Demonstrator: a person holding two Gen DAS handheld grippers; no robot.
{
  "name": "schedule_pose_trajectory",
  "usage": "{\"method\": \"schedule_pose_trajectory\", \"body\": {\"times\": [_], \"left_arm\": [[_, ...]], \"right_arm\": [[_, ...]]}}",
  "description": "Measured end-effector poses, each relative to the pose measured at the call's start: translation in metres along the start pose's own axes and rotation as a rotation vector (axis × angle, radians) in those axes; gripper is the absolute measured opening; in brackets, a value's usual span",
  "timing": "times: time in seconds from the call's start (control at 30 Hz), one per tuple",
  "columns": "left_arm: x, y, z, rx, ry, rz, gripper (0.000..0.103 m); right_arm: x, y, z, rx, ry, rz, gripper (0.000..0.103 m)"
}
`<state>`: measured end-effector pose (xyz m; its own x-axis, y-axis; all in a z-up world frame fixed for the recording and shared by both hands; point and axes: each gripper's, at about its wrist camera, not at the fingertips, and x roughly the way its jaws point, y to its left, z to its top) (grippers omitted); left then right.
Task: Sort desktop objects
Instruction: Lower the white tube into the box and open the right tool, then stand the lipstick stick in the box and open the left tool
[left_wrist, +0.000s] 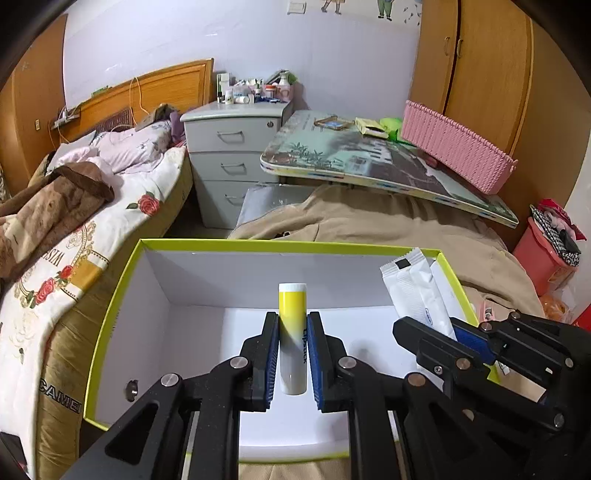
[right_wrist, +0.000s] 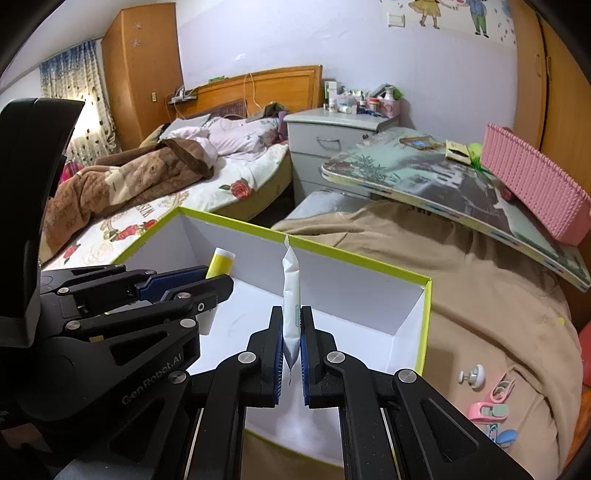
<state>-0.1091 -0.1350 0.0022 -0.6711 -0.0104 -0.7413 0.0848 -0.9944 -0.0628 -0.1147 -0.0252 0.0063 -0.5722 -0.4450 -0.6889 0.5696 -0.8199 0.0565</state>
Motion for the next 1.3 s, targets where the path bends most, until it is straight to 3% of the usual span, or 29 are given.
{"method": "schedule_pose_trajectory", "body": {"times": [0.63, 0.83, 1.3], "left_arm": [[0.044, 0.016, -0.001, 0.0, 0.116, 0.081, 0.016], [0.054, 0.021, -0.005, -0.026, 0.171, 0.075, 0.016], [0.055, 0.02, -0.007, -0.02, 0.194, 0.096, 0.016]], "right_arm": [[0.039, 0.0, -0.002, 0.012, 0.116, -0.003, 0.008], [0.046, 0.001, -0.002, 0.008, 0.14, -0.016, 0.008], [0.049, -0.001, -0.004, 0.025, 0.166, -0.02, 0.009]]}}
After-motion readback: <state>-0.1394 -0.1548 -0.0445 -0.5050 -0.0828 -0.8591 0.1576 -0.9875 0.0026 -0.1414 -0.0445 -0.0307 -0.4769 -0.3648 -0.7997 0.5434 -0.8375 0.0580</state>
